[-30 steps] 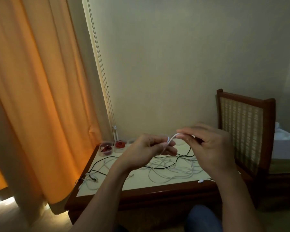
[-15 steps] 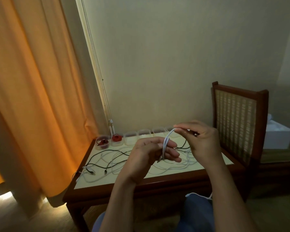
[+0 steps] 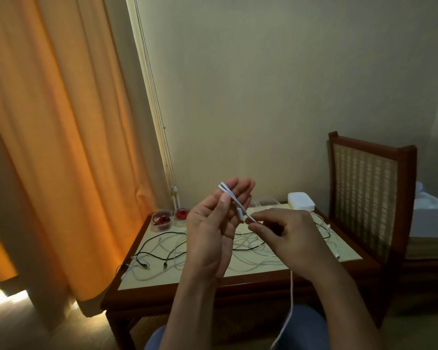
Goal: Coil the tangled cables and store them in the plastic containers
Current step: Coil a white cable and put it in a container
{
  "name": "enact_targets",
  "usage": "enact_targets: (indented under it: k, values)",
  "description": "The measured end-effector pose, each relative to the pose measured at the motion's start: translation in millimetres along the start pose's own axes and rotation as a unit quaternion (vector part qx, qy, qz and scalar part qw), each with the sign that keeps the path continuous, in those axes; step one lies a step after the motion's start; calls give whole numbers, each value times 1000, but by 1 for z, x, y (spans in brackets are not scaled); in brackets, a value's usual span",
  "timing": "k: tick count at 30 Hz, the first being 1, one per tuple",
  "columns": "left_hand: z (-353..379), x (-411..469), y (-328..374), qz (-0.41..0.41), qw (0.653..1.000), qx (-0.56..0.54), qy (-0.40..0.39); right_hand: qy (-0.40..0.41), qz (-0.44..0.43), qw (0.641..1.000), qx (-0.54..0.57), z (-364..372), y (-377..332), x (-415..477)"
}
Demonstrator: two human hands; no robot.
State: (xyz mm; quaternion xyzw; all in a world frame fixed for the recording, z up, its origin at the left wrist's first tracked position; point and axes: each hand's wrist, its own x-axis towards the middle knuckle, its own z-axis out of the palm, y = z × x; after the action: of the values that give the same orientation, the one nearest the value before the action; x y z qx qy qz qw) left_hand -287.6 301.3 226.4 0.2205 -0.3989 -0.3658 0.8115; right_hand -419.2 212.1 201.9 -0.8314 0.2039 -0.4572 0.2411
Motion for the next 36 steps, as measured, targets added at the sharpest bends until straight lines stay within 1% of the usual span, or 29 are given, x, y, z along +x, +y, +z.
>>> enact_targets:
  k: [2, 6, 9, 12, 14, 16, 18, 23, 26, 28, 30, 33, 36]
  values:
    - [-1, 2, 2, 7, 999, 40, 3, -28, 20, 999, -29, -7, -4, -1]
    - [3, 1, -1, 38, 984, 174, -12, -73, 52, 991, -96, -18, -12, -5]
    - [4, -1, -2, 90, 967, 238, -1, -104, 75, 985, -114, -27, -20, -8]
    - [-1, -1, 3, 145, 942, 303, 4, -114, 66, 983, -128, -37, -27, -12]
    - [-2, 0, 7, 150, 927, 343, -8, -98, 30, 987, -120, -40, -34, -14]
    - [-2, 0, 8, 140, 907, 396, -27, -48, -55, 989, -128, -42, -40, -11]
    - [-4, 1, 8, 108, 896, 428, -52, 1, -127, 983, -136, -43, -43, -5]
    - [-3, 3, 20, 32, 878, 462, -118, 71, -207, 967, -132, -50, -47, 14]
    - [1, 3, 30, -23, 885, 438, -154, 100, -240, 960, -105, -55, -51, 28]
    - [0, 3, 34, -53, 886, 427, -174, 94, -226, 968, -56, -60, -53, 37]
    - [0, 2, 37, -69, 891, 407, -189, 75, -194, 978, -14, -61, -52, 44]
    - [3, 2, 41, -75, 912, 345, -208, 58, -155, 983, 75, -54, -47, 51]
    - [4, 3, 45, -66, 930, 274, -234, 45, -94, 978, 183, -45, -40, 53]
